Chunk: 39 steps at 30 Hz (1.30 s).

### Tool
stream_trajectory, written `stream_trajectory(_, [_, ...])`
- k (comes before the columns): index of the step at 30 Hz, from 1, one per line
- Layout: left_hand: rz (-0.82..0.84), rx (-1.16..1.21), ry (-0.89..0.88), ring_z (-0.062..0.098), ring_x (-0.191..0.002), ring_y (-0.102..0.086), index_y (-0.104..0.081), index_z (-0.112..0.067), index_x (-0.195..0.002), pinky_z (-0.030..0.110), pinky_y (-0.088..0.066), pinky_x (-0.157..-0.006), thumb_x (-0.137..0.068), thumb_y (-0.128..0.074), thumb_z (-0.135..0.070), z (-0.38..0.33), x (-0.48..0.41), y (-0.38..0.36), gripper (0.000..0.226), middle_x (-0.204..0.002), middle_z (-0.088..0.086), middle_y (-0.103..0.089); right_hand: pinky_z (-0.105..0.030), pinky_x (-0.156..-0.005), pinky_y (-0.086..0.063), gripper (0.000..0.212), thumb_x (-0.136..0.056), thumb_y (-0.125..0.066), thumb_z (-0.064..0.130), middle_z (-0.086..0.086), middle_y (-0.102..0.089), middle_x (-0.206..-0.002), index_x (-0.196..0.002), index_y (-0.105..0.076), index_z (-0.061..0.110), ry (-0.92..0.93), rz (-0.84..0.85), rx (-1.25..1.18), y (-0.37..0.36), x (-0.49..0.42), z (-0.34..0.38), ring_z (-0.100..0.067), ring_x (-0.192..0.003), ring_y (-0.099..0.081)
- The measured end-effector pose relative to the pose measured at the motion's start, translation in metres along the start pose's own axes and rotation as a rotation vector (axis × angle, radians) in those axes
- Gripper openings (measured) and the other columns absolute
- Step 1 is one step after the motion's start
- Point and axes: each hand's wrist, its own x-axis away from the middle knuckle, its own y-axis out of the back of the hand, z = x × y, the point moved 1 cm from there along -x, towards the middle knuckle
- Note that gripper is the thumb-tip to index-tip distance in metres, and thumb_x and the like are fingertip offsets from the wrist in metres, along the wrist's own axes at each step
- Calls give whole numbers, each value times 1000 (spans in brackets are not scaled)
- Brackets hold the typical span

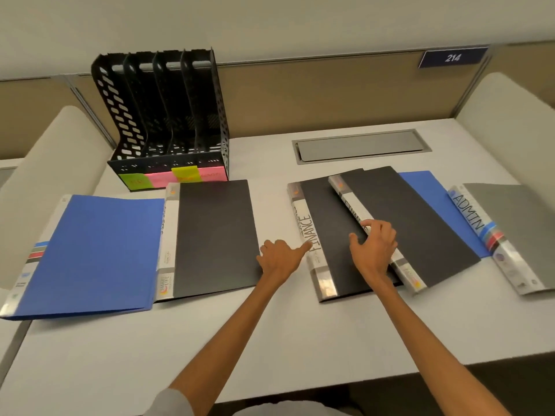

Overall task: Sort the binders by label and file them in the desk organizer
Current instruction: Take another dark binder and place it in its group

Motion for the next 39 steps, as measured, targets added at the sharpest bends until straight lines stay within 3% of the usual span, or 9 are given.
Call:
stream_trajectory(5, [116, 81, 140, 34, -133, -37, -51, -9, -131, 51, -29, -108, -67, -61, -80, -58, 2, -48, 96, -142, 15, -37, -42, -103, -33, 56, -77, -75, 32, -9, -49, -129, -125, -53, 15, -16, 121, 221, 21, -23, -54, -28, -123, -43])
stream_trajectory(8, [21, 179, 302, 30, -131, -35, -37, -3, -136, 45, -35, -104, -61, -77, -67, -83, 0, -66, 106, -140, 14, -35, -42, -102, -34, 64, -80, -70, 49, -9, -49, -133, -131, -51, 15, 2, 156, 232, 26, -33, -78, -28, -123, -45])
stream_trajectory(12, [-74, 324, 355, 33, -124, -43, -36, -1, -130, 44, -44, -97, -62, -85, -49, -94, -2, -73, 97, -135, 17, -44, -43, -100, -37, 64, -84, -64, 53, -10, -51, -133, -134, -50, 16, 12, 166, 280, 30, -45, -85, -29, -121, -48])
stream_trajectory(16, [-123, 658, 199, 31, -101, -64, -38, -6, -118, 40, -55, -86, -63, -89, -29, -104, 0, -64, 78, -118, 13, -64, -44, -102, -36, 64, -88, -59, 54, -12, -50, -136, -137, -47, 16, -36, 188, 288, 40, -64, -91, -31, -123, -48])
stream_trajectory(19, [-204, 728, 64, 17, -83, -61, -44, -14, -116, 21, -48, -62, -68, -87, -27, -117, 6, -49, 66, -116, 6, -66, -46, -103, -37, 64, -89, -57, 55, -13, -51, -136, -138, -47, 14, -88, 201, 268, 48, -81, -94, -32, -124, -48])
stream_trajectory(23, [-271, 795, -43, 16, -83, -66, -52, -18, -120, 20, -54, -62, -72, -85, -27, -139, 16, -32, 58, -119, 4, -67, -48, -103, -37, 61, -92, -56, 51, -14, -49, -138, -138, -46, 12, -100, 190, 227, 51, -96, -91, -32, -125, -47])
stream_trajectory(30, [-346, 939, -172, 23, -93, -71, -58, -18, -119, 23, -59, -65, -75, -83, -19, -176, 43, -6, 51, -124, 4, -67, -40, -98, -45, 47, -94, -59, 38, -12, -49, -133, -129, -52, 8, 30, 120, -46, 47, -96, -73, -27, -121, -49])
stream_trajectory(34, [-421, 981, -302, 21, -92, -71, -59, -20, -122, 16, -56, -61, -77, -82, -19, -198, 62, 22, 51, -124, -1, -66, -33, -94, -47, 48, -95, -55, 46, -7, -54, -132, -130, -52, 14, -122, 350, -430, 43, -105, -59, -22, -117, -53])
stream_trajectory(39, [-458, 1018, -420, 16, -86, -71, -59, -26, -119, 23, -61, -65, -76, -82, -20, -220, 84, 45, 50, -122, -5, -66, -37, -95, -50, 58, -80, -49, 67, 4, -65, -118, -121, -58, 27, -268, 557, -802, 50, -119, -33, -14, -106, -62])
